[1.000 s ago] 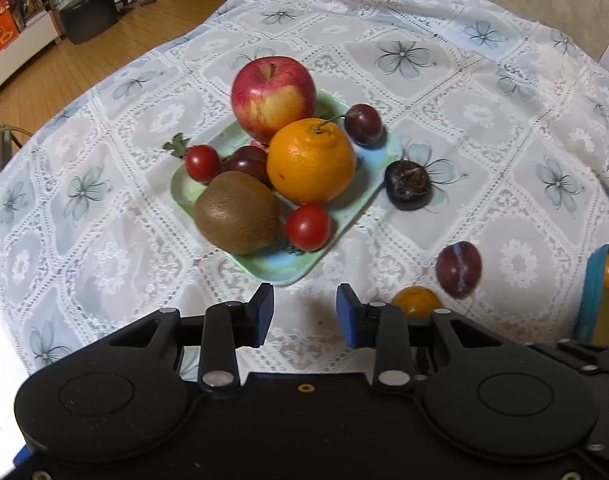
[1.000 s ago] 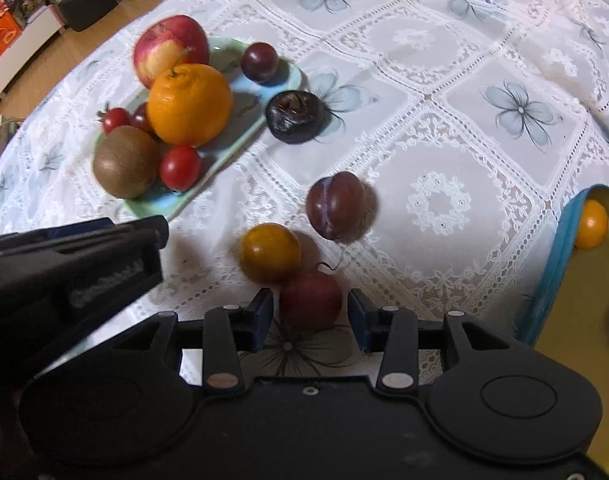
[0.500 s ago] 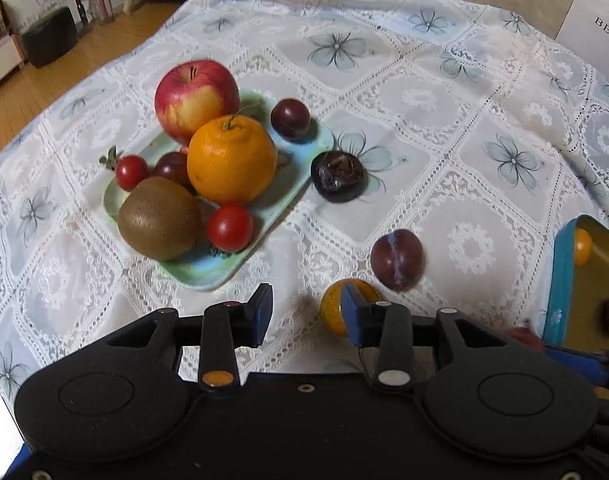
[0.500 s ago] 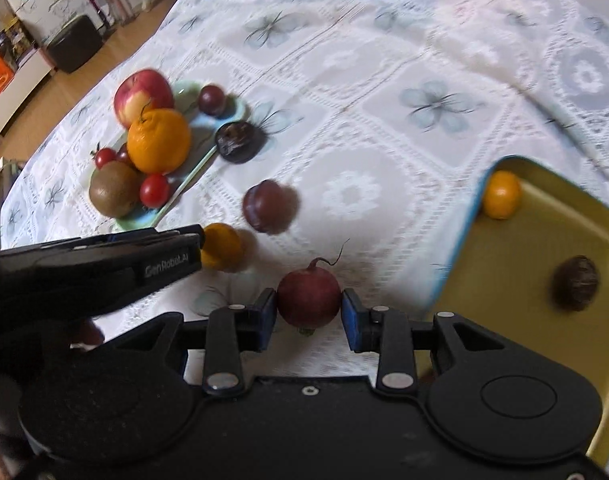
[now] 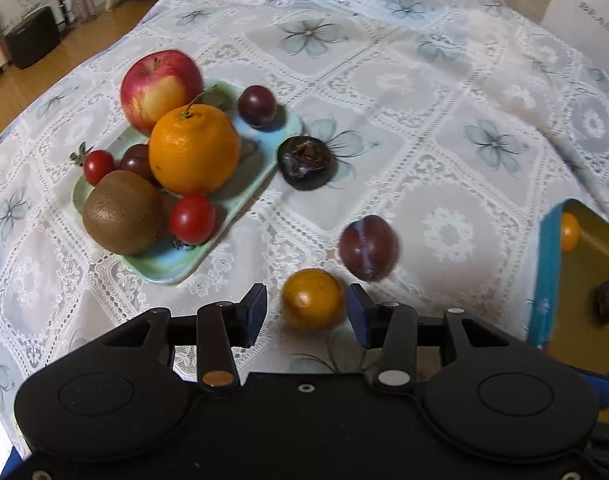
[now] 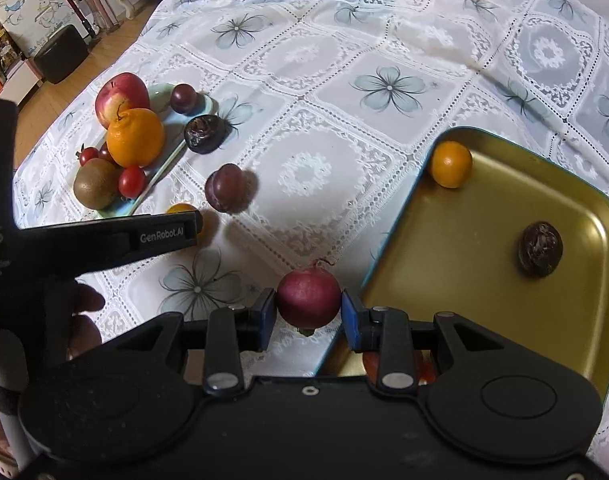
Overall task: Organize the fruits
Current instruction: 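Grasp the pink-red fruit with the right tool while the left tool grasps the yellow-orange tomato, then carry both fruits over the tray and open both tools to release them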
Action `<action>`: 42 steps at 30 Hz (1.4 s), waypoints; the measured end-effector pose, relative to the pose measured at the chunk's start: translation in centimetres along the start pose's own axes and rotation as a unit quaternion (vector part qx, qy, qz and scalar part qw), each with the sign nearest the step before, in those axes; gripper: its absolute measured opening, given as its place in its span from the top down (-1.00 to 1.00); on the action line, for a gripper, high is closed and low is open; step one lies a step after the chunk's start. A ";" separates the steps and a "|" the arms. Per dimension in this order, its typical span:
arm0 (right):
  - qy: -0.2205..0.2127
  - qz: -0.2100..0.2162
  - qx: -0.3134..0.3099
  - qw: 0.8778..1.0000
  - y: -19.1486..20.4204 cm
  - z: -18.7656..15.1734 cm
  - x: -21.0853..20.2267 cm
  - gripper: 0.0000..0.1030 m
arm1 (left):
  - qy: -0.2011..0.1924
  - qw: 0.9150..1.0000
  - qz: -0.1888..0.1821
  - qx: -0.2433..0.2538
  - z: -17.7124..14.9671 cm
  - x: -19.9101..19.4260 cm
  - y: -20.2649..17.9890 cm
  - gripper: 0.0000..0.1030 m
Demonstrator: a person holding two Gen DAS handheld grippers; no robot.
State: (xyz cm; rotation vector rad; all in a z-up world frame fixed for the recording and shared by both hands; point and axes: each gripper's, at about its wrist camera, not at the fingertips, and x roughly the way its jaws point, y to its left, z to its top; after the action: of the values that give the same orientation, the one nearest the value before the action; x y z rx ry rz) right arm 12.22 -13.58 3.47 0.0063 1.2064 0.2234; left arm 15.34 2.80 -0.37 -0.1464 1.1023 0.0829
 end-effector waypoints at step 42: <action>-0.022 -0.027 0.130 0.991 -18.4 -8.7 -7.7 0.32 | 0.011 0.990 0.037 0.139 -5.4 -7.7 -21.9 0.09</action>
State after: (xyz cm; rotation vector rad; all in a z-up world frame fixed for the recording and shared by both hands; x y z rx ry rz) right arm 4.66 -33.89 5.20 0.2043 1.1839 0.0186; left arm 10.13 -19.67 5.79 0.1441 1.1301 -0.0071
